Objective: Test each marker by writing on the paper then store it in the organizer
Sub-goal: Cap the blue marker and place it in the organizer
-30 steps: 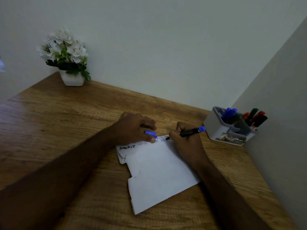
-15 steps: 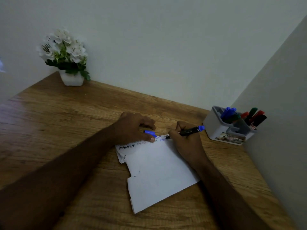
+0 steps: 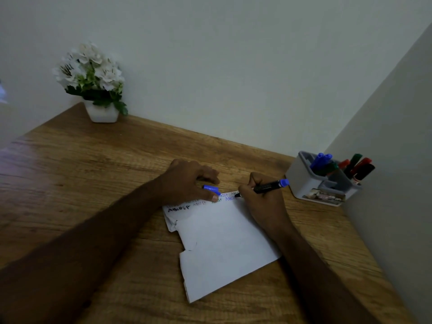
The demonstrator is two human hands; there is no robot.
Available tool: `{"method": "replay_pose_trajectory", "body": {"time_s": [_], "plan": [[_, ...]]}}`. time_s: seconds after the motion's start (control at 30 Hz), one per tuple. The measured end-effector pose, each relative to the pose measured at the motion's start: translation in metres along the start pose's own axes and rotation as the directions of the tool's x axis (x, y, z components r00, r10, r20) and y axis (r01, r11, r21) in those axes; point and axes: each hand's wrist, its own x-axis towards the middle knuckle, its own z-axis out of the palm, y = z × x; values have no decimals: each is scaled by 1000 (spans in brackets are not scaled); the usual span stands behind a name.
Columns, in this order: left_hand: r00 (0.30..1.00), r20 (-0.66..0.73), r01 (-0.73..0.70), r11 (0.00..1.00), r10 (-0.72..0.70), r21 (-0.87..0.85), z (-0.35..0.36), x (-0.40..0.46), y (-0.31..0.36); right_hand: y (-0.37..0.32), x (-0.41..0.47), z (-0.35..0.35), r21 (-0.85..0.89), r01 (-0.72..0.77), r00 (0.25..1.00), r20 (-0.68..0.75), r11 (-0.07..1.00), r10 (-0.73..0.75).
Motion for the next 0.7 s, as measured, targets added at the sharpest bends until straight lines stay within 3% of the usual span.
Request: {"method": "replay_pose_trajectory", "body": {"time_s": [0.7], "plan": [[1000,17,5,1000,-5,12,0,0,-1,2,1,0,-23,6,1000,-6,1000,-6]]}}
